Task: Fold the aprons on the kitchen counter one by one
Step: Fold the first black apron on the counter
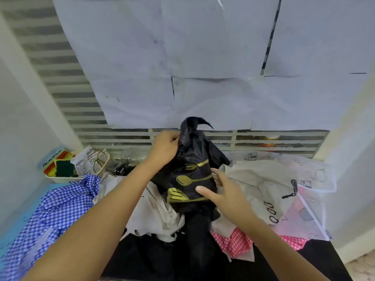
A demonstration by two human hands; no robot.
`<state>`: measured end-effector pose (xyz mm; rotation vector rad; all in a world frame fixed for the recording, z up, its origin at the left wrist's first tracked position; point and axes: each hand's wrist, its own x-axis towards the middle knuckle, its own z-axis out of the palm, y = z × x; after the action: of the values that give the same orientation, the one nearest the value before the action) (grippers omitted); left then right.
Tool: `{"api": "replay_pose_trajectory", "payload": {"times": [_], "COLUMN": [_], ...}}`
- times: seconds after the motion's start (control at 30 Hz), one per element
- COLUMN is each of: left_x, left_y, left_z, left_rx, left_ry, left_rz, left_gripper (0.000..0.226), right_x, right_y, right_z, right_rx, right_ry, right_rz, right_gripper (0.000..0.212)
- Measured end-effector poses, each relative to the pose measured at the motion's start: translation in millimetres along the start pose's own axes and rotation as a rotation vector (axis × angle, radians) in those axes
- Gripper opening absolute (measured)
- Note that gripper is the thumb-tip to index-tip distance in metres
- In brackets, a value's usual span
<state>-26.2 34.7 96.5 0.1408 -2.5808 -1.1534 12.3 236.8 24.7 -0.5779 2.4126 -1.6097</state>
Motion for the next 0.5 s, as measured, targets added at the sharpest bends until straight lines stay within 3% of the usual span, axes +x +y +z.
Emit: {"api": "replay_pose_trajectory", "payload": {"times": [0.1,0.17,0.27,0.37,0.43,0.5], "left_x": [6.8,5.8,5.7,6.5,-1.4,-16.9], "left_y": [49.3,75.7,97.6,100.9,110.6,123.7], "left_z": [-35.8,-61.7,-92.4,-114.1,-119.6,-120.6], "left_rx": [-0.251,-0.458,-0.820,-1.283,-1.458,-1.522], "left_ry": [0.107,0.166,0.245,0.219,0.092,0.011], "left_rz": [-0.035,-0.102,-0.203,-0.333,-0.388,-0.392], "left_gripper": [0.031,0.031,0.034,0.033,0.033,0.034], "right_x": [4.6,6.5,-4.3,-27.4,-28.3,-20.6], "right_y": [-32.4,-51.4,-85.6,-115.5,-118.4,-116.8], "right_z": [6.7,7.5,-1.5,10.0,21.3,12.8], "right_rx": [-0.038,-0.200,-0.424,-0.668,-0.853,-0.859], "right_ry": [0.034,0.269,0.677,0.698,0.660,0.694], "right_rz": [-0.151,-0.227,-0.443,-0.681,-0.596,-0.415], "right_gripper": [0.077,0.093,0.090,0.101,0.112,0.114]}}
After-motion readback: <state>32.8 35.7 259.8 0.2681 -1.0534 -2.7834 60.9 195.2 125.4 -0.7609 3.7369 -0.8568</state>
